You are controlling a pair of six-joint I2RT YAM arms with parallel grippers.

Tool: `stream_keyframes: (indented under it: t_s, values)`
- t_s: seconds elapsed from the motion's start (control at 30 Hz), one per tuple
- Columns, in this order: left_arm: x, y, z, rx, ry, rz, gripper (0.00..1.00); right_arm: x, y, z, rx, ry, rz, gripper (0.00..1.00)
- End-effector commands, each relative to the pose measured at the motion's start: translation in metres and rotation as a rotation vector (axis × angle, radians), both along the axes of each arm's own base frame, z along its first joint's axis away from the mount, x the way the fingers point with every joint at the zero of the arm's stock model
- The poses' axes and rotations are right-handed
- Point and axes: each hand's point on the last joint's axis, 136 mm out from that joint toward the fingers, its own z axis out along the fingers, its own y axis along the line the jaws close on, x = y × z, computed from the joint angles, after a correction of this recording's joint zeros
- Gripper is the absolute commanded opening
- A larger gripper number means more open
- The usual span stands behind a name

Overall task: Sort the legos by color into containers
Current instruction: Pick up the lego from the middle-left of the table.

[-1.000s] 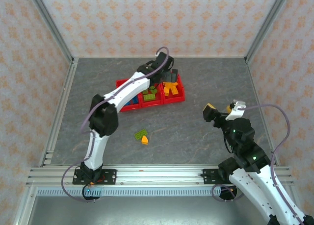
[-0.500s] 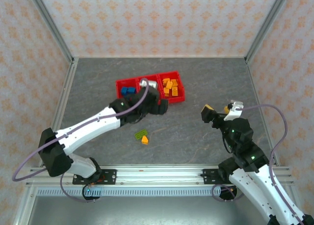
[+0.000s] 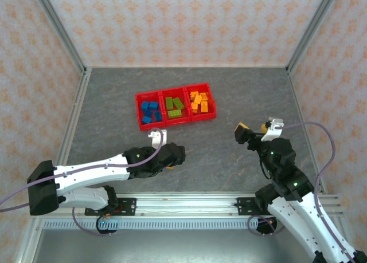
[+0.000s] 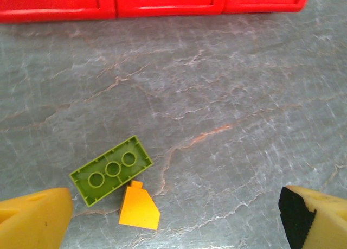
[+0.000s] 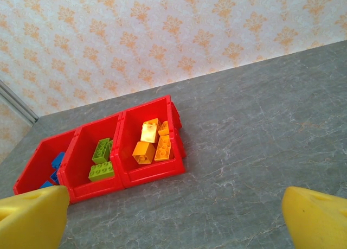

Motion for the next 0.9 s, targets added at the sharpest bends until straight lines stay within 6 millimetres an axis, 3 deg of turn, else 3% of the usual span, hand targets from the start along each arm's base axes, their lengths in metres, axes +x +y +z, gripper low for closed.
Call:
stream_keyframes:
  t_s: [0.0,0.47,0.87]
  values:
    - [-0.003,0.007,-0.013,-0.043,0.021,0.111,0.99,0.002,-0.002,0.002,0.01,-0.013,-0.014,1.0]
    - [-0.028,-0.003,-0.081,-0.021,0.178,0.16,0.98,0.005,-0.002,-0.005,-0.004,0.01,-0.023,1.0]
    - [-0.024,0.002,-0.11,0.074,0.181,0.191,0.87,0.01,-0.002,-0.014,-0.022,0.046,-0.036,1.0]
